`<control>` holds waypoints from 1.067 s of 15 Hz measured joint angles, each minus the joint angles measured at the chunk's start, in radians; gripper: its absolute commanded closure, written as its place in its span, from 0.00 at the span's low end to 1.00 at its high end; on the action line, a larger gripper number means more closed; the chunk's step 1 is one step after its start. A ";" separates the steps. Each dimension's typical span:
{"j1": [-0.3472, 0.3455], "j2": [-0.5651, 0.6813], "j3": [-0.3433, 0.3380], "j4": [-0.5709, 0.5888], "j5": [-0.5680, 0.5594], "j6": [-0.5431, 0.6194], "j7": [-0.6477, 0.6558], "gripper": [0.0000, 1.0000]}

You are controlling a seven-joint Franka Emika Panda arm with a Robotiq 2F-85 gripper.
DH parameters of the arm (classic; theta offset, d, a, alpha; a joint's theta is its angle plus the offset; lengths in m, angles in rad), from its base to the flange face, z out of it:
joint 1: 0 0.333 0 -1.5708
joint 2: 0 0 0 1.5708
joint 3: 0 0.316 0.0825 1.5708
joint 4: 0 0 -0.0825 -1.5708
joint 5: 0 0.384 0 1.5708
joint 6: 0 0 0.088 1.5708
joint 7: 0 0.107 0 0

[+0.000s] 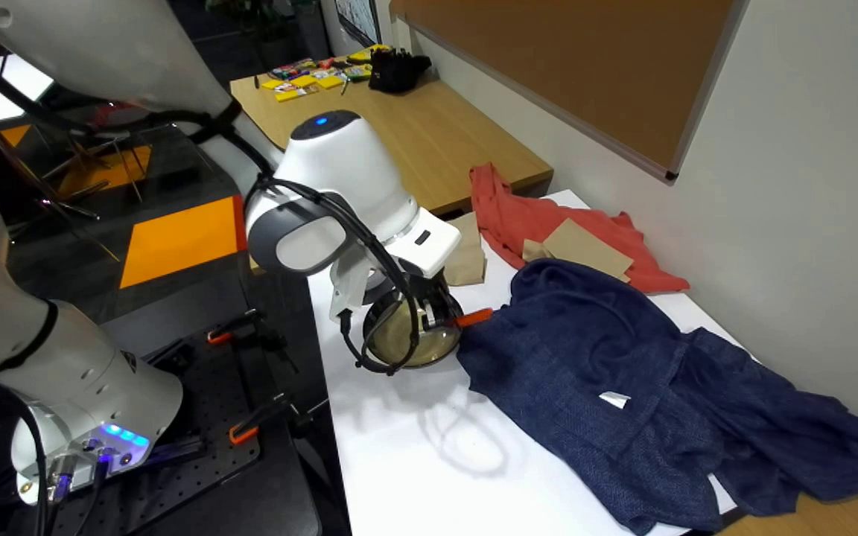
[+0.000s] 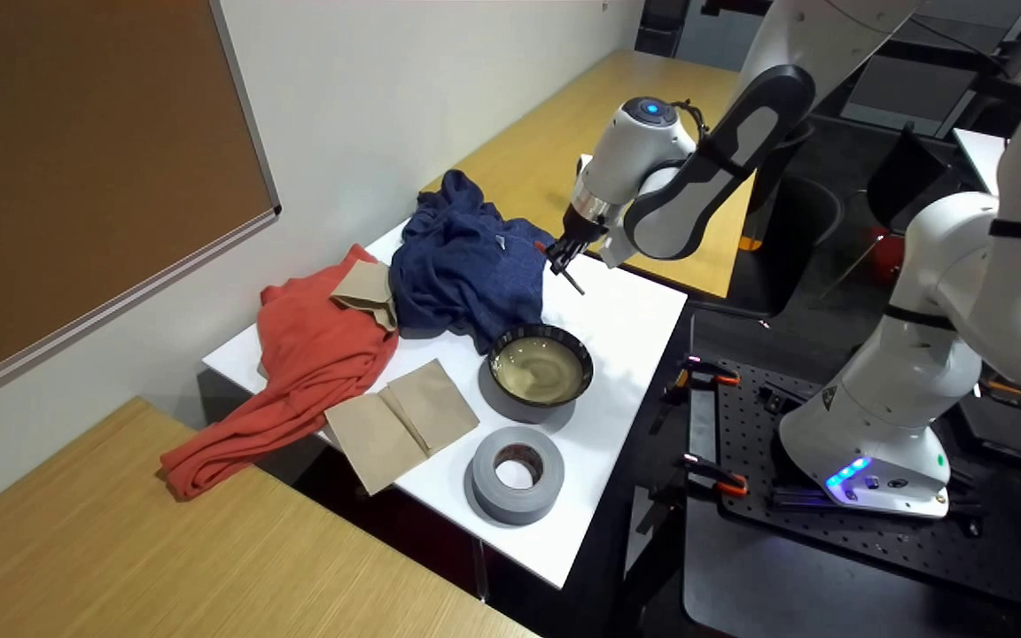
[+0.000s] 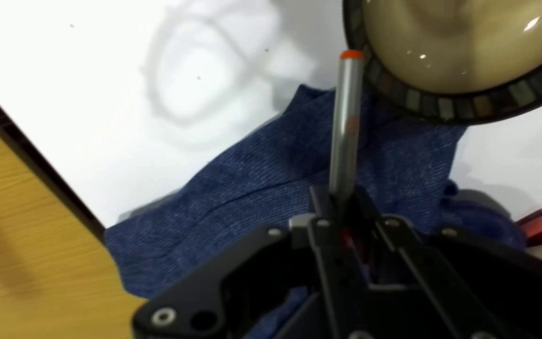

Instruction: Pick up the pen from the bowl and put it on the table.

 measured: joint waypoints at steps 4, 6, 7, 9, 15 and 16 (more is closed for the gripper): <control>0.131 0.048 -0.190 0.040 -0.102 0.003 0.156 0.86; 0.128 0.048 -0.178 0.039 -0.102 0.003 0.156 0.96; 0.127 0.048 -0.176 0.039 -0.102 0.003 0.156 0.96; 0.127 0.050 -0.175 0.039 -0.102 0.003 0.156 0.96; 0.039 0.115 -0.070 0.079 0.004 -0.014 0.132 0.96; 0.028 0.139 -0.058 0.094 0.049 -0.015 0.104 0.96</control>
